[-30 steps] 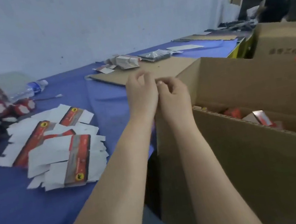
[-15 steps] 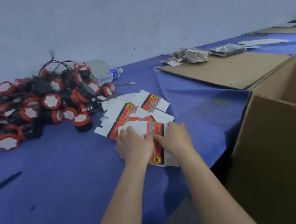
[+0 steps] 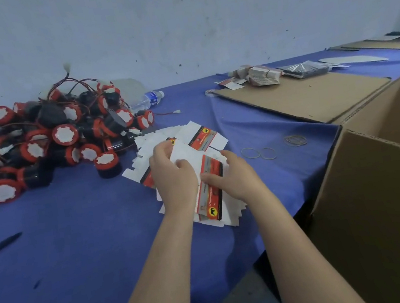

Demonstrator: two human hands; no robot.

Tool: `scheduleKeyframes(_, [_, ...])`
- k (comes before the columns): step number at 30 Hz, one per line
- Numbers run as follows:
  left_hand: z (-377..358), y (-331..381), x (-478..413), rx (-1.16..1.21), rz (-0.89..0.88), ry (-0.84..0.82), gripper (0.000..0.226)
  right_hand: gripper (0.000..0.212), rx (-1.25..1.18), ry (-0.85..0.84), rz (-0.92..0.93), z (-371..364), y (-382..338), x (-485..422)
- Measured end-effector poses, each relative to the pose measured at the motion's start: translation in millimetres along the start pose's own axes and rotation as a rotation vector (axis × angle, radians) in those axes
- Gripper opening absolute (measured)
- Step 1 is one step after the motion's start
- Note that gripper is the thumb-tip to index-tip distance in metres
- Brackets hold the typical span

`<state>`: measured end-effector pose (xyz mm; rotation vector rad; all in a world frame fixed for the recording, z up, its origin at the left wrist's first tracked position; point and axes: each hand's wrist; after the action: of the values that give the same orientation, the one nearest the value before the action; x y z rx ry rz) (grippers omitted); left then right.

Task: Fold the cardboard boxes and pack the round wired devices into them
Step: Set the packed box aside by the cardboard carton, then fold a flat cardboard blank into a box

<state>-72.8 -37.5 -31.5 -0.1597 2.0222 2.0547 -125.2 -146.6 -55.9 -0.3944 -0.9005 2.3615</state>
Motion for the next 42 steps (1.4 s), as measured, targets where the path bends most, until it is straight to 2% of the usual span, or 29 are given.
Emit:
scheduleKeyframes(6, [5.0, 18.8, -15.9, 0.270, 0.006, -0.023, 0.039, 0.057, -0.168, 0.255, 0.080, 16.0, -11.2, -2.3])
scheduleKeyframes(10, [24.9, 36.1, -39.2, 0.250, -0.185, -0.013, 0.036, 0.021, -0.163, 0.323, 0.186, 27.3, -34.5, -12.2])
scheduleKeyframes(13, [50.2, 38.7, -60.9, 0.236, -0.269, 0.080, 0.029, 0.021, -0.263, 0.404, 0.285, 23.2, -65.2, -20.7])
scheduleKeyframes(15, [72.2, 30.7, -76.6, 0.256, -0.209, 0.146, 0.047, 0.023, -0.393, 0.424, 0.311, 8.3, -90.7, -26.7])
scheduleKeyframes(16, [80.8, 26.0, -80.8, 0.273, -0.117, 0.132, 0.053, 0.023, -0.437, 0.424, 0.303, 0.0, -100.3, -28.9])
scheduleKeyframes(17, [90.9, 20.4, -84.3, 0.290, -0.018, 0.101, 0.051, 0.023, -0.455, 0.412, 0.299, -10.8, -110.6, -31.4])
scheduleKeyframes(19, [116.6, 2.4, -89.9, 0.298, 0.096, 0.040, 0.029, 0.020, -0.435, 0.334, 0.316, -38.8, -130.5, -37.5])
scheduleKeyframes(21, [144.2, -15.0, -93.0, 0.244, 0.075, 0.058, 0.008, 0.013, -0.379, 0.204, 0.318, -67.9, -146.1, -42.8])
scheduleKeyframes(22, [158.0, -23.0, -94.6, 0.191, 0.039, 0.082, 0.005, 0.013, -0.344, 0.129, 0.318, -82.1, -153.0, -43.9])
scheduleKeyframes(24, [180.2, -36.8, -98.2, 0.080, -0.044, 0.152, 0.009, 0.024, -0.278, 0.022, 0.334, -112.3, -164.4, -43.0])
scheduleKeyframes(27, [199.5, -54.1, -99.6, -0.008, -0.116, 0.242, 0.015, 0.040, -0.251, 0.007, 0.356, -154.8, -173.1, -32.8])
scheduleKeyframes(32, [210.8, -84.4, -93.7, 0.013, -0.088, 0.230, 0.020, 0.038, -0.499, -0.086, 0.369, -190.3, -172.6, -17.9])
scheduleKeyframes(36, [202.0, -88.6, -90.6, -0.050, -0.076, 0.260, 0.037, 0.053, -0.534, -0.115, 0.384, -195.0, -170.7, -16.2])
scheduleKeyframes(39, [201.5, -80.5, -88.5, 0.116, -0.010, 0.228, 0.029, 0.061, -0.570, -0.157, 0.386, -197.9, -167.8, -15.3])
scheduleKeyframes(42, [204.2, -72.2, -87.2, 0.259, 0.094, 0.136, 0.061, 0.053, -0.638, -0.125, 0.365, -193.8, -165.2, -22.0])
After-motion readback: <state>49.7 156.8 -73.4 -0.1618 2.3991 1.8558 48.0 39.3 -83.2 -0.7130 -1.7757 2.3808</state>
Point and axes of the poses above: each hand's wrist, its own x-axis away from the middle knuckle, its own z-axis out of the back of the hand, y = z × x, and after that the axes turned 8 degrees about x, right-handed
